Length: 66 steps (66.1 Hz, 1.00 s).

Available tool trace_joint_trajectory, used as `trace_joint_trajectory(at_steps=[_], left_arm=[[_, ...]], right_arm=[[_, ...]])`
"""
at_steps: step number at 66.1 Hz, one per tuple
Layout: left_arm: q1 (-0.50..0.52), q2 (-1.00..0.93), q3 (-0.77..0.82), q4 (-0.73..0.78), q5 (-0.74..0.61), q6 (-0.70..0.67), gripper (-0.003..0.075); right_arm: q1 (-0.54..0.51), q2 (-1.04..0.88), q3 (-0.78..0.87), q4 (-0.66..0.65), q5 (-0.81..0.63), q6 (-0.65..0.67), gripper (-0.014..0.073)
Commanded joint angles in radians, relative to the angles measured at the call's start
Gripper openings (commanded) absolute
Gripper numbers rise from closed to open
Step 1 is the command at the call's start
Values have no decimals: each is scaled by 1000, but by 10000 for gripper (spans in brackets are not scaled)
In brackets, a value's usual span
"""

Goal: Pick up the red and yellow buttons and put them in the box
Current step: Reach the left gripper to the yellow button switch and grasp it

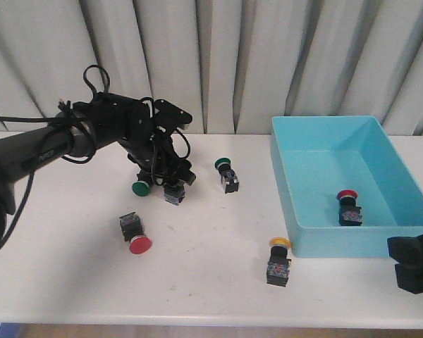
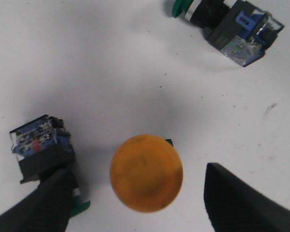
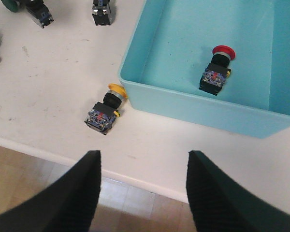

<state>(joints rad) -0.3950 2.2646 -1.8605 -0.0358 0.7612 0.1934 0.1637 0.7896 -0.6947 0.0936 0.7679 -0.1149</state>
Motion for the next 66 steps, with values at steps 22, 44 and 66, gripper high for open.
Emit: trace_joint_trajectory(at_steps=[22,44,66], left_arm=[[-2,67,-145,-6,5,-57,531],[-2,69,-145,-6,-21,-57,372],[-2,69,-145,-6,-32,-57,218]], right_arm=[[2,-5,-24,5,-60,-8,386],[2,-5,-24,5,-60,-8,383],[2,-5,-24,5,-60,-8,383]])
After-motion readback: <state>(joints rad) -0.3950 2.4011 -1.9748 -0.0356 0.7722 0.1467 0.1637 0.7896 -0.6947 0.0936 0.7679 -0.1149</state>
